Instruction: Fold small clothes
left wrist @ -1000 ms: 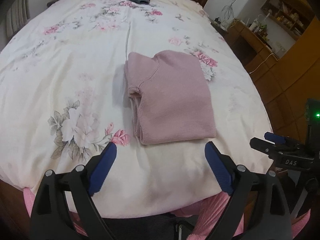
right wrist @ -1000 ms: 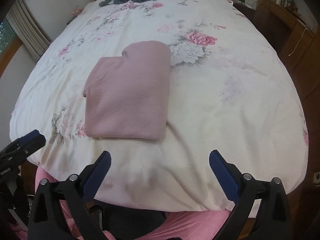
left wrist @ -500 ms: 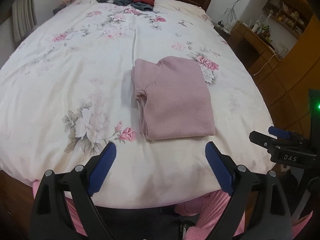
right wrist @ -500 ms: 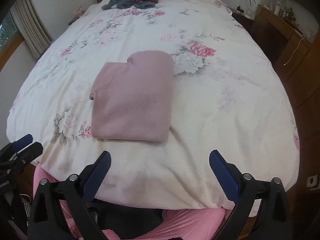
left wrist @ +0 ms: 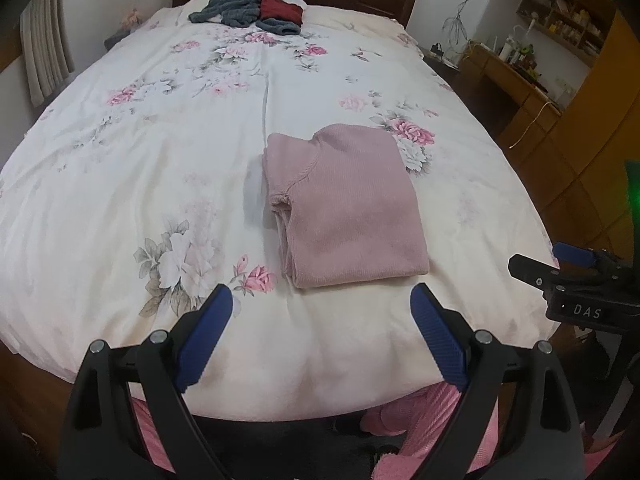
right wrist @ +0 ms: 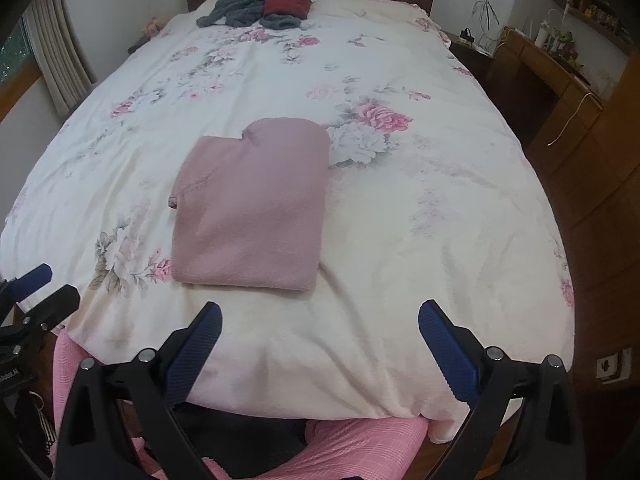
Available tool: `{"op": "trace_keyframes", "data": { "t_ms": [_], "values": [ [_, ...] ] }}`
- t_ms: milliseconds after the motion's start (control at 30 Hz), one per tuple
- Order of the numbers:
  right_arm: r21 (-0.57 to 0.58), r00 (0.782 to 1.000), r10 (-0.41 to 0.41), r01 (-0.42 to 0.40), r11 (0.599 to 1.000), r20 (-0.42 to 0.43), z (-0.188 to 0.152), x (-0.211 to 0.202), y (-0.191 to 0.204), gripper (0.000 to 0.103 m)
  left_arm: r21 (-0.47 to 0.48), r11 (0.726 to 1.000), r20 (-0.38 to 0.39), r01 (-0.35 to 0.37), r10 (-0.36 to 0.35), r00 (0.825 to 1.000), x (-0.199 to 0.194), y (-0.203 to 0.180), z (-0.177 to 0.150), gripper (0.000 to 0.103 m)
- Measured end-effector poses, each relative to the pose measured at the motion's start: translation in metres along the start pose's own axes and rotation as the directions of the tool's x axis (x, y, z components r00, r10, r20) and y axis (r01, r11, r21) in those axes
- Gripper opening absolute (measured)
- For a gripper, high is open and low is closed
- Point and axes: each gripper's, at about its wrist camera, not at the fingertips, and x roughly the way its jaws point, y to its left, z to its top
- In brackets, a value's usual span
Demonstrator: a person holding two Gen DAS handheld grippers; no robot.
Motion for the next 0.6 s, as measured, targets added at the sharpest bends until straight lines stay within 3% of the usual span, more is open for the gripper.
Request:
{"op": "trace_keyframes", "data": {
  "t_ms": [600],
  "values": [
    [0.027,1.000,0.009,-0.008,1.000,-0.030,0.001,0.015,-0.010,0.099,0.026,1.000,-0.026,-0.014,0.014,1.000,0.012,-0.011,0.001,0.090]
  ]
}}
